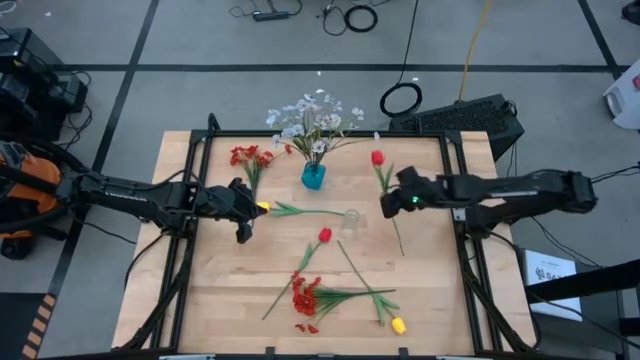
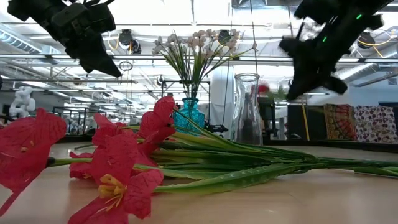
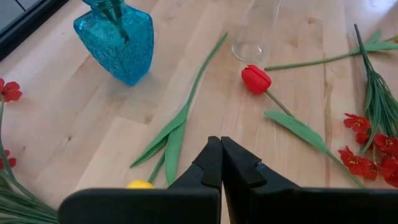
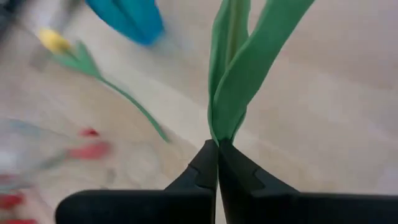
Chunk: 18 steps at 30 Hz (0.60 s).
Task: Sort flowers into vase by color
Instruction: Put the top red tulip into the transparent vase
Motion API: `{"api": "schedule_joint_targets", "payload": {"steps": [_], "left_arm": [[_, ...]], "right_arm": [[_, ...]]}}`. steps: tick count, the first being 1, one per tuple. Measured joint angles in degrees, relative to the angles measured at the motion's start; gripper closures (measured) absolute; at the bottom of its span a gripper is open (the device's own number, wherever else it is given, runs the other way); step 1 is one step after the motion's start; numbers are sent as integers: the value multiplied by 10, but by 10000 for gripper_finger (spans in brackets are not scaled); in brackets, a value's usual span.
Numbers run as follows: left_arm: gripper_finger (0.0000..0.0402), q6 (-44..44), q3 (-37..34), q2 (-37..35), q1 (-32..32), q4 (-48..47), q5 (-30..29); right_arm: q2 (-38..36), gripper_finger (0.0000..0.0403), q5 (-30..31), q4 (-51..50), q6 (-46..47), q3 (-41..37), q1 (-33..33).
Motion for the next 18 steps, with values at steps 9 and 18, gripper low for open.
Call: {"api": "schedule_joint_targets", "payload": {"steps": [9,18], "left_arm": [[398,0,0,0,0,2,0],[398,0,0,0,0,3,0]], "right_arm": [[-115,402,165,152,-128,1,96],[-59,402,181,485,-433,2,129]]}}
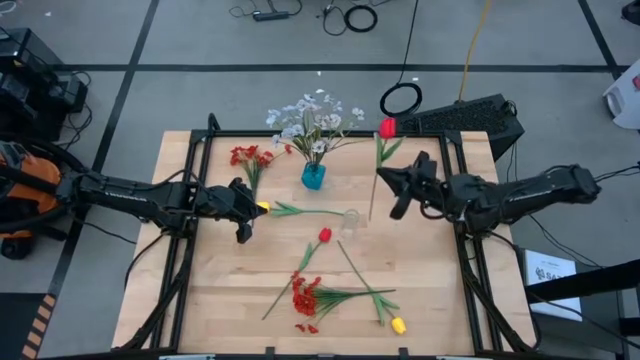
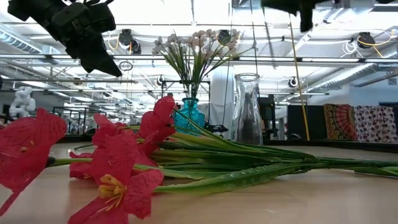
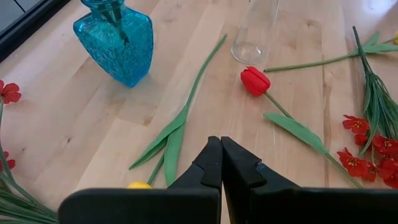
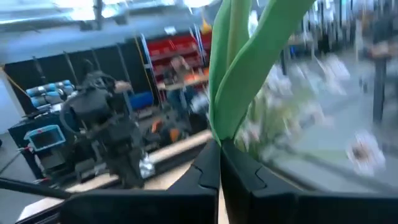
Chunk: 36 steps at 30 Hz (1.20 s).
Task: Sort flowers into vase by color
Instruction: Put the top red tulip into the transparent vase
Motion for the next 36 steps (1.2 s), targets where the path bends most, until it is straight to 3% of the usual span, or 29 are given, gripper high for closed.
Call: {"api": "schedule_joint_targets", "payload": {"steps": [9,25,36], "left_arm": [[398,0,0,0,0,0,0],[398,-1,0,0,0,-1,0],[398,-2,0,0,0,-1,0]], "right_arm": [[115,402,-62,182,-115,0,2],[211,402,-91,164,-91,0,4],[231,403,-88,161,-71,0,4]]}}
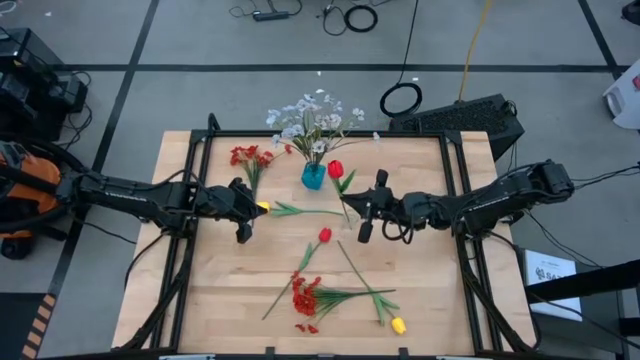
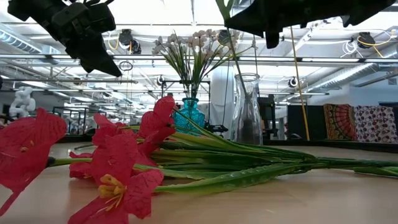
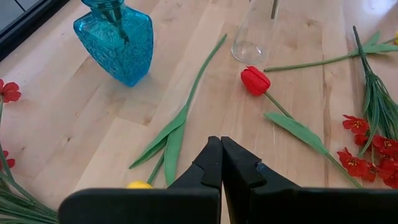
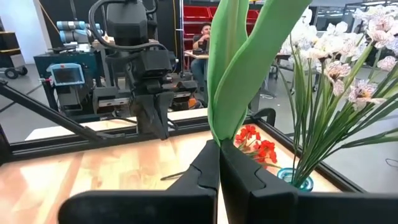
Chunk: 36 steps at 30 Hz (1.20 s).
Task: Sort flowers into vase by color
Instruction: Put the top red tulip into the transparent vase
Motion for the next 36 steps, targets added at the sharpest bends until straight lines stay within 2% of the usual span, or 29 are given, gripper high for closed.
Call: {"api": "schedule_joint_targets", "payload": {"steps": [8,12,18,29,36], "left_arm": [[398,0,0,0,0,0,0],[398,0,0,0,0,0,0],[398,0,0,0,0,0,0],[398,0,0,0,0,0,0],[398,0,0,0,0,0,0]], "right_arm": [[-12,403,0,-5,4,0,0],[-32,396,0,-54,14,0,0],[-56,365,0,-126,67,0,0],[-69,309,-1,-148,65,0,0],[-76,289,-1,-209,114,4,0]]}}
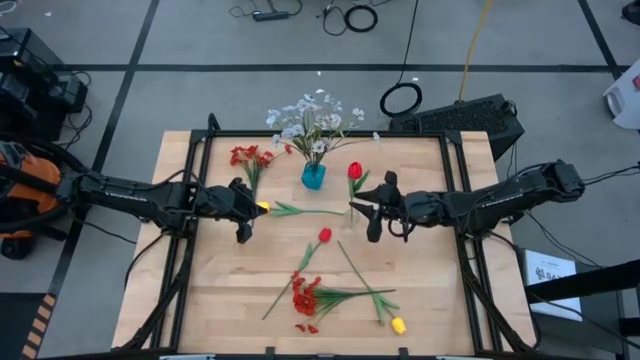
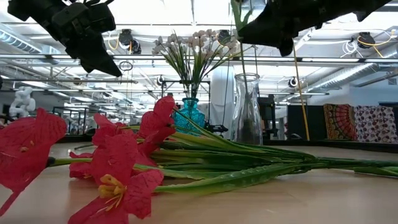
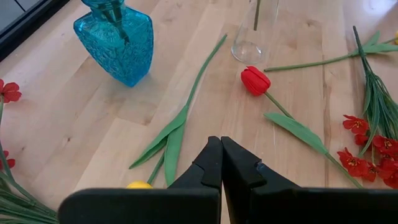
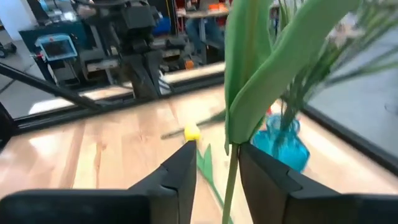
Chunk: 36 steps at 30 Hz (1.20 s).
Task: Sort flowers into vase by color
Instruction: Put the top red tulip into the transparent vase, then put the top orange flowers into the transparent vase
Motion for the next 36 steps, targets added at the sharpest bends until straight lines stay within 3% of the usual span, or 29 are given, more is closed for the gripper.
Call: {"api": "schedule_joint_targets", "payload": {"steps": [13,21,26,32,36], "left_arm": [[398,0,0,0,0,0,-5],[398,-16,0,0,0,0,-23],[398,-60,0,0,0,0,-65],[398,-61,0,0,0,0,-63],[398,-61,0,0,0,1,-63]], "right_arm": [[-22,282,-47,-462,102,190,0],[-23,290,-48,-692,294,295,0],[-23,305,-48,-794,399,305,0],[-25,334,-64,-902,501,293,0],[-32,354,-69,-918,534,267,0]]}}
